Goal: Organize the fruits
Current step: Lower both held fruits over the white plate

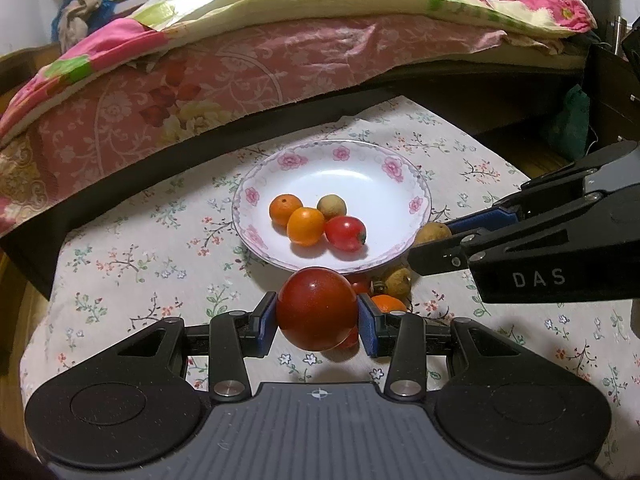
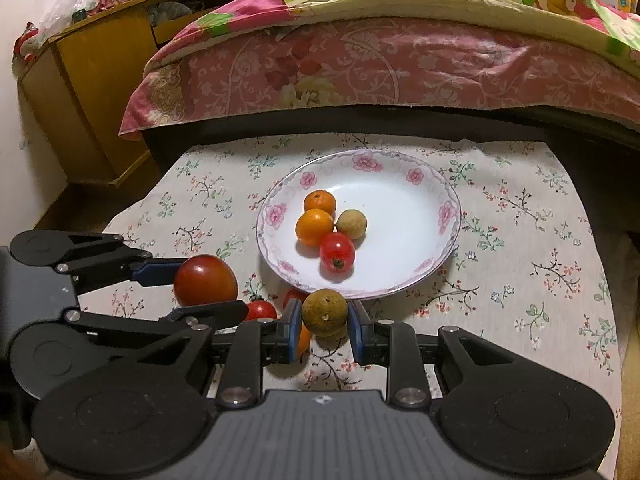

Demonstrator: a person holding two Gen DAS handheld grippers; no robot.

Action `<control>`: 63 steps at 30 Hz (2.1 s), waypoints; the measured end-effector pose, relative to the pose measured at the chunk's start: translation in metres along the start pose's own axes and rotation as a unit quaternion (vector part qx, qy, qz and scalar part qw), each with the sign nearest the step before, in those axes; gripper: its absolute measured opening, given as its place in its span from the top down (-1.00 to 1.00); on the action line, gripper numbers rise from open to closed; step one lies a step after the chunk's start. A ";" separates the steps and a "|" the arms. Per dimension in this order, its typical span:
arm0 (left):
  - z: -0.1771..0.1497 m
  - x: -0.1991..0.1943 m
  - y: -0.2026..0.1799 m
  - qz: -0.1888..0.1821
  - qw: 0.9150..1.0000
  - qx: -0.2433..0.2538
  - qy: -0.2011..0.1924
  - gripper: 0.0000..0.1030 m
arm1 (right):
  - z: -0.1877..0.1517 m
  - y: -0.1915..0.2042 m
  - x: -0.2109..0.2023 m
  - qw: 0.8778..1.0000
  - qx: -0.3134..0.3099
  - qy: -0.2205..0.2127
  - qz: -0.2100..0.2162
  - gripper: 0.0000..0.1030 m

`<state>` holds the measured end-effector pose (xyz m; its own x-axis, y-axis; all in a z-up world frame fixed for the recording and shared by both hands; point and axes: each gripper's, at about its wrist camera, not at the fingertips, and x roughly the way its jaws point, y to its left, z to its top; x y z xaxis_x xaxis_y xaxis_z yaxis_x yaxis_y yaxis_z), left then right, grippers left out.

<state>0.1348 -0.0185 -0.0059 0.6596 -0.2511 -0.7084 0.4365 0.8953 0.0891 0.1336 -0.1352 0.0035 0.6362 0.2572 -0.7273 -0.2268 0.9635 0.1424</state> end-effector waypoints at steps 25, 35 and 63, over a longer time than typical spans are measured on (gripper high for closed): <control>0.025 0.019 0.012 0.008 1.000 -0.010 -0.016 0.04 | 0.025 -0.016 0.016 1.000 0.012 -0.016 -0.008 0.51; 0.034 0.027 0.012 0.007 1.000 -0.007 -0.021 0.04 | 0.031 -0.023 0.023 1.000 0.017 -0.019 -0.010 0.51; 0.053 0.061 0.015 0.015 1.000 0.005 -0.012 0.04 | 0.044 -0.048 0.056 0.999 0.051 -0.012 -0.012 0.50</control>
<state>0.2142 -0.0401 -0.0109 0.6875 -0.2333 -0.6877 0.4226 0.8987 0.1176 0.2132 -0.1638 -0.0145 0.6588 0.2346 -0.7148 -0.1362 0.9716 0.1934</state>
